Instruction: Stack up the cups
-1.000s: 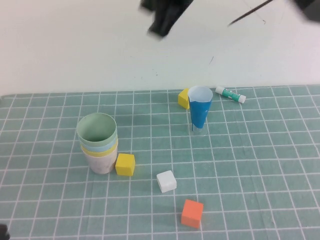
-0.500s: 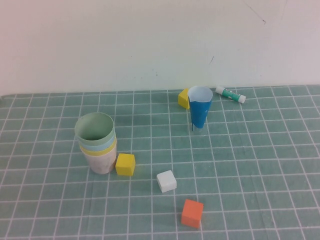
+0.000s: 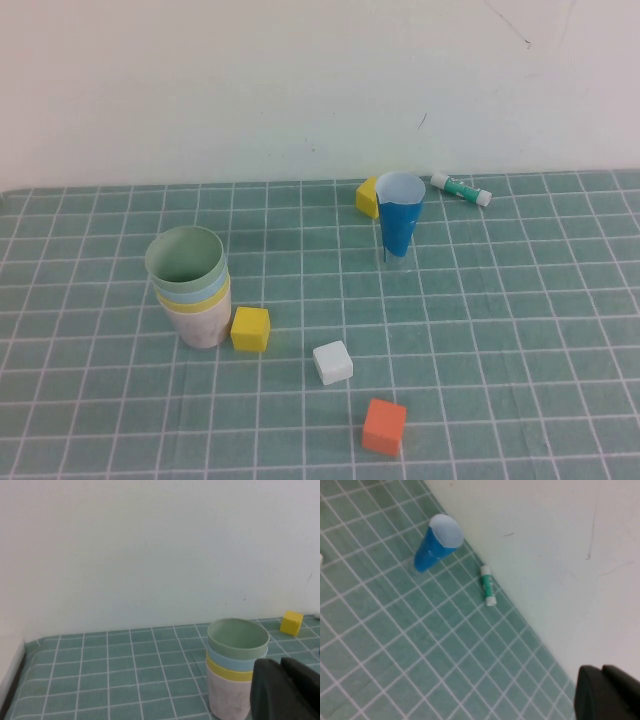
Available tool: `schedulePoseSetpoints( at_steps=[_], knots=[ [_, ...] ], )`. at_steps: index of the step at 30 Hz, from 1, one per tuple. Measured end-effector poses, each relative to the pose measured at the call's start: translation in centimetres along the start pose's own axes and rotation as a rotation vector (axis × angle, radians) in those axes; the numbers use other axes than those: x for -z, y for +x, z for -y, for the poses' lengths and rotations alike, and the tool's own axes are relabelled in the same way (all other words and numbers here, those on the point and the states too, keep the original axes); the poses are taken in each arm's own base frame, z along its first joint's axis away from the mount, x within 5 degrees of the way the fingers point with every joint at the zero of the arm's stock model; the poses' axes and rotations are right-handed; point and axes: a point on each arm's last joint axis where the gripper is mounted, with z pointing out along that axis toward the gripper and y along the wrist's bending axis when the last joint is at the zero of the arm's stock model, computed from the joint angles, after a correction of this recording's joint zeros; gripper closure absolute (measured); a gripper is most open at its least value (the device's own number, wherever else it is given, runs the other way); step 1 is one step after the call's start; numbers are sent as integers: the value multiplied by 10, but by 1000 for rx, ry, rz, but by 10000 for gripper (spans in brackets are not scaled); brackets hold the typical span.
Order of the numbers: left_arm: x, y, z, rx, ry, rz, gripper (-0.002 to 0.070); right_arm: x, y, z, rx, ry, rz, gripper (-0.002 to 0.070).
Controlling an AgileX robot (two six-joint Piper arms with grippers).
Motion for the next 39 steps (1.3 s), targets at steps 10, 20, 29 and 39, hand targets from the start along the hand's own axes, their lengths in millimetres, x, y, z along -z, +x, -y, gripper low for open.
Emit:
schedulePoseSetpoints(
  at_steps=[10, 20, 29, 39],
  knots=[
    [0, 4, -1, 2, -12, -43, 678, -8, 105, -88, -222, -114, 43, 678],
    [-4, 18, -3, -23, -24, -85, 678, -9, 156, -128, -286, -177, -7, 678],
    [-9, 35, -4, -29, -29, -139, 678, -9, 156, -128, -297, -178, -2, 678],
    [-9, 38, -5, -29, -37, -166, 678, -9, 156, -128, -299, -179, -2, 678]
  ],
)
